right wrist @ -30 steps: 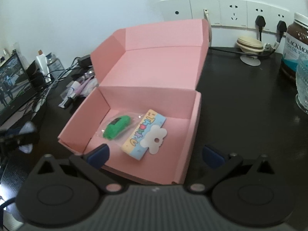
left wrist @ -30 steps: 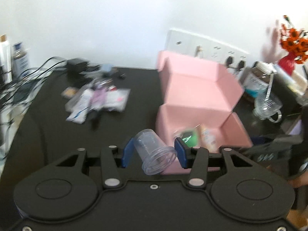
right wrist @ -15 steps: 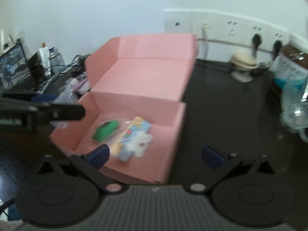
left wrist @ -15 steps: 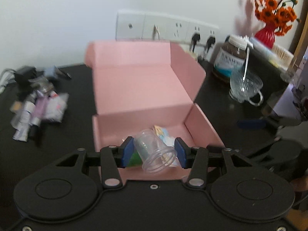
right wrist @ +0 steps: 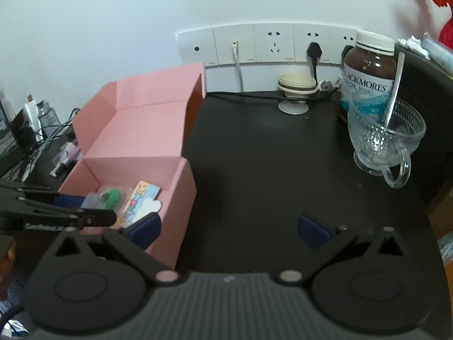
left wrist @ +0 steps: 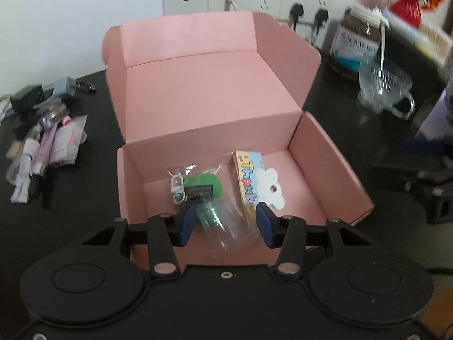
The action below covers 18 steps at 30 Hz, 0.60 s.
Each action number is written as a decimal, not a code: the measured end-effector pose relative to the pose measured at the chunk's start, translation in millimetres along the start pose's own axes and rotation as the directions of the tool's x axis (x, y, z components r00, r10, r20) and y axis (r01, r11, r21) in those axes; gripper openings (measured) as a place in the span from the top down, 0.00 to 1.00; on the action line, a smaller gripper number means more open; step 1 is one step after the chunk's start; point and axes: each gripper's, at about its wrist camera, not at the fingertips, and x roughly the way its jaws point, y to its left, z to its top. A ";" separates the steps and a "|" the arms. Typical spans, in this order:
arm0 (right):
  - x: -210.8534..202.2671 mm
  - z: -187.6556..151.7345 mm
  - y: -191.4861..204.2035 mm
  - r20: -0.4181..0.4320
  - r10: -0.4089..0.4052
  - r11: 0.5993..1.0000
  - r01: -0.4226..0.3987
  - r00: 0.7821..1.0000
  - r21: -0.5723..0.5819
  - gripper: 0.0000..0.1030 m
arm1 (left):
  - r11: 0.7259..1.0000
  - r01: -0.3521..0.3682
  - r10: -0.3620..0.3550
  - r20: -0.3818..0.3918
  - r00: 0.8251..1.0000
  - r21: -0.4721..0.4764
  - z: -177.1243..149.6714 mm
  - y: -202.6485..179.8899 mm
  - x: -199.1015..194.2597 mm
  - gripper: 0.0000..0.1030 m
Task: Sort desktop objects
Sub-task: 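Open the left gripper to release the cup inside the box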
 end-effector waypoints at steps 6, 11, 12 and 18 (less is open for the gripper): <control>1.8 0.9 -0.7 -0.004 0.010 1.000 -0.010 1.000 -0.005 0.01 | 0.998 -0.032 0.033 -0.004 0.999 0.049 -2.7 -7.2 1.9 0.50; 3.2 2.3 -0.2 -0.005 0.020 1.000 -0.020 1.000 -0.007 0.01 | 0.999 -0.016 0.016 0.015 1.000 0.042 -5.4 -3.5 -1.1 0.49; 3.4 2.4 0.2 -0.006 0.022 1.000 -0.022 1.000 -0.008 0.01 | 0.999 -0.006 0.005 0.023 1.000 0.032 -5.7 -2.0 -2.5 0.48; 3.9 2.8 1.2 -0.004 0.031 0.999 -0.031 1.000 -0.012 0.01 | 1.000 0.013 -0.011 0.116 0.993 -0.019 -8.5 6.4 -22.3 0.28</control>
